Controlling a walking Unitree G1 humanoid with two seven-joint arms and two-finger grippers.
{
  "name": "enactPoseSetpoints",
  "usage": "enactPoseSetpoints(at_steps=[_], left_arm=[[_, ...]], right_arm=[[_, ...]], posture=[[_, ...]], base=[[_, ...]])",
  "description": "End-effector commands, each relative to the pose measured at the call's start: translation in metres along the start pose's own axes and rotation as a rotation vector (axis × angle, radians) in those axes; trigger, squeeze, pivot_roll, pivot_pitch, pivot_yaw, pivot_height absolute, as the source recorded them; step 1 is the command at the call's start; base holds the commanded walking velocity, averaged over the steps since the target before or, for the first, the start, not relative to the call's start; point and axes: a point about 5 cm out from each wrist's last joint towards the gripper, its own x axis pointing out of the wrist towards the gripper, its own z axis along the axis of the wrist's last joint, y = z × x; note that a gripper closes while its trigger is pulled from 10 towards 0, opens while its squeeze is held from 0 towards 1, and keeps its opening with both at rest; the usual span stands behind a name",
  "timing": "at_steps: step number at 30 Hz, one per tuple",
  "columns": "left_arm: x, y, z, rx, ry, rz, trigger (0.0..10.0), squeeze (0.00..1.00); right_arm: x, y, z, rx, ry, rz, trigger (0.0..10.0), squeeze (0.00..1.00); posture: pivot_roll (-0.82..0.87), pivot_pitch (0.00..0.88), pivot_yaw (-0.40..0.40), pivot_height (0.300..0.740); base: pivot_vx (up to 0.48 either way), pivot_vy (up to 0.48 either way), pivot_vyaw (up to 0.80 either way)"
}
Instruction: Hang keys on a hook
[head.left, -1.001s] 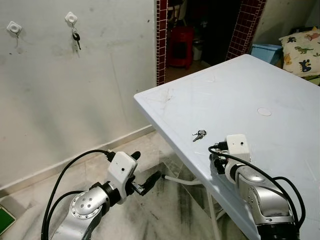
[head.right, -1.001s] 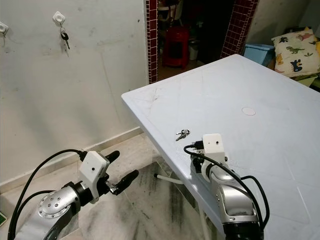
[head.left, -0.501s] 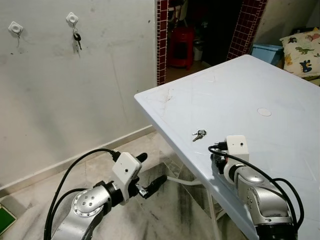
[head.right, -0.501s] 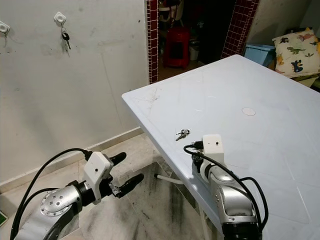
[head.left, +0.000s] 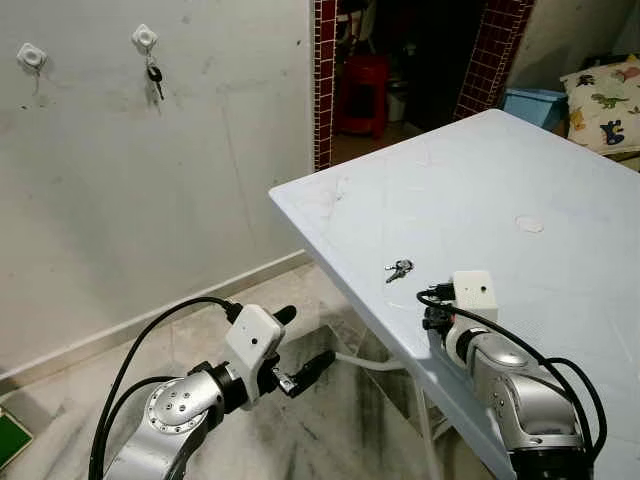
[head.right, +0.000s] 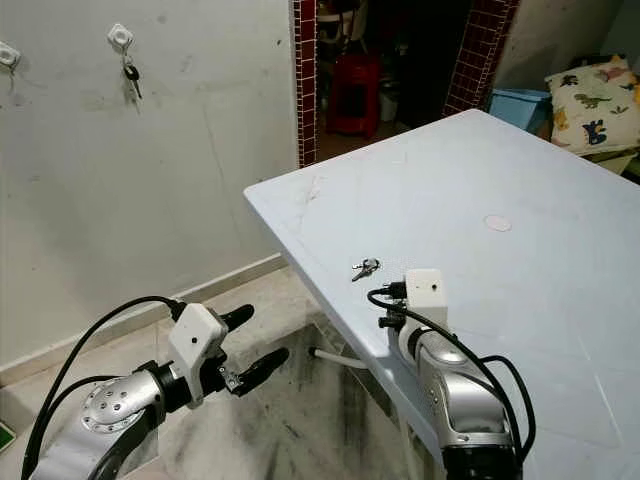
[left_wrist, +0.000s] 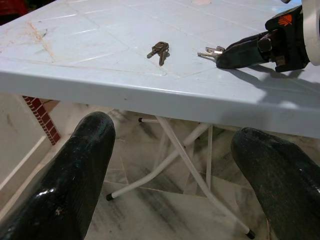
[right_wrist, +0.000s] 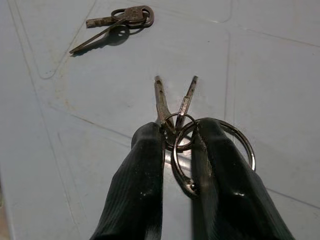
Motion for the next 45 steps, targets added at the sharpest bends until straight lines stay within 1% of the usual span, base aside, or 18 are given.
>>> enactPoseSetpoints(at_steps=[1,6,12,18,29,30,31,33,34,35,36,37,39,40,41,42,43,45], left_arm=[[0.001,0.002,0.001,0.012,0.002,0.000,10.0,0.00],[0.001,0.002,0.001,0.014,0.000,0.004,10.0,0.00],[0.001,0.002,0.001,0.015,0.000,0.007,10.0,0.00],[0.000,0.002,0.000,0.018,0.002,0.008,10.0,0.00],[0.001,0.003,0.000,0.023,0.007,0.015,10.0,0.00],[0.000,0.004,0.000,0.027,0.009,0.024,10.0,0.00],[0.000,0.004,0.000,0.027,0.009,0.024,10.0,0.00],[-0.002,0.008,0.000,0.039,0.004,0.073,10.0,0.00],[-0.002,0.008,0.000,0.039,0.004,0.073,10.0,0.00],[-0.003,0.012,0.002,0.043,-0.010,0.109,10.0,0.00],[-0.006,0.019,0.006,0.051,-0.039,0.191,10.0,0.00],[-0.006,0.019,0.006,0.051,-0.039,0.191,10.0,0.00],[-0.010,0.028,0.010,0.052,-0.073,0.309,10.0,0.00],[-0.015,0.037,0.013,0.045,-0.099,0.426,10.0,0.00],[-0.015,0.037,0.013,0.045,-0.099,0.426,10.0,0.00],[-0.020,0.042,0.014,0.022,-0.116,0.507,10.0,0.00],[-0.020,0.042,0.014,0.022,-0.116,0.507,10.0,0.00],[-0.029,0.052,0.015,-0.004,-0.131,0.651,10.0,0.00]], right_arm=[[0.001,-0.001,-0.001,0.013,0.003,-0.012,0.0,0.00],[0.000,-0.001,0.007,0.043,-0.049,-0.009,0.0,0.00],[-0.004,0.004,0.037,0.122,-0.228,0.040,0.0,0.00],[-0.010,0.009,0.056,0.168,-0.356,0.087,0.0,0.00],[-0.010,0.013,0.057,0.160,-0.374,0.143,0.0,0.00],[-0.010,0.015,0.059,0.142,-0.382,0.154,1.3,0.00],[-0.010,0.015,0.059,0.142,-0.382,0.154,1.3,0.00],[-0.010,0.017,0.063,0.105,-0.395,0.169,5.5,0.00],[-0.010,0.017,0.063,0.105,-0.395,0.169,5.5,0.00],[-0.011,0.017,0.064,0.096,-0.402,0.168,10.0,0.00],[-0.012,0.018,0.065,0.080,-0.414,0.164,10.0,0.00],[-0.012,0.018,0.065,0.080,-0.414,0.164,10.0,0.00],[-0.013,0.020,0.066,0.063,-0.431,0.169,10.0,0.00],[-0.014,0.023,0.066,0.059,-0.438,0.179,10.0,0.00],[-0.014,0.023,0.066,0.059,-0.438,0.179,10.0,0.00],[-0.015,0.026,0.064,0.056,-0.443,0.184,10.0,0.00],[-0.015,0.026,0.064,0.056,-0.443,0.184,10.0,0.00],[-0.017,0.032,0.063,0.049,-0.451,0.198,10.0,0.00]], posture=[[0.00,0.000,0.008,0.740],[0.00,0.000,0.008,0.740],[0.01,0.000,0.009,0.740],[0.01,0.000,0.010,0.740],[0.01,0.000,0.012,0.740],[0.01,0.000,0.013,0.740],[0.01,0.000,0.013,0.740],[0.01,0.000,0.013,0.740],[0.01,0.000,0.013,0.740],[0.01,0.000,0.013,0.740],[0.02,0.000,0.013,0.740],[0.02,0.000,0.013,0.740],[0.02,0.000,0.013,0.740],[0.02,0.000,0.013,0.740],[0.02,0.000,0.013,0.740],[0.03,0.000,0.012,0.740],[0.03,0.000,0.012,0.740],[0.04,0.000,0.013,0.740]], base=[[0.000,0.000,0.00],[0.000,0.000,0.00],[0.000,0.000,0.00],[0.000,0.000,0.00],[0.000,0.000,0.00],[0.000,0.000,0.00],[0.000,0.000,0.00],[0.000,0.000,0.00],[0.000,0.000,0.00],[0.000,0.000,0.00],[0.000,0.000,0.00],[0.000,0.000,0.00],[0.000,0.000,0.00],[0.000,0.000,0.00],[0.000,0.000,0.00],[0.000,0.000,0.00],[0.000,0.000,0.00],[0.000,0.000,0.41]])
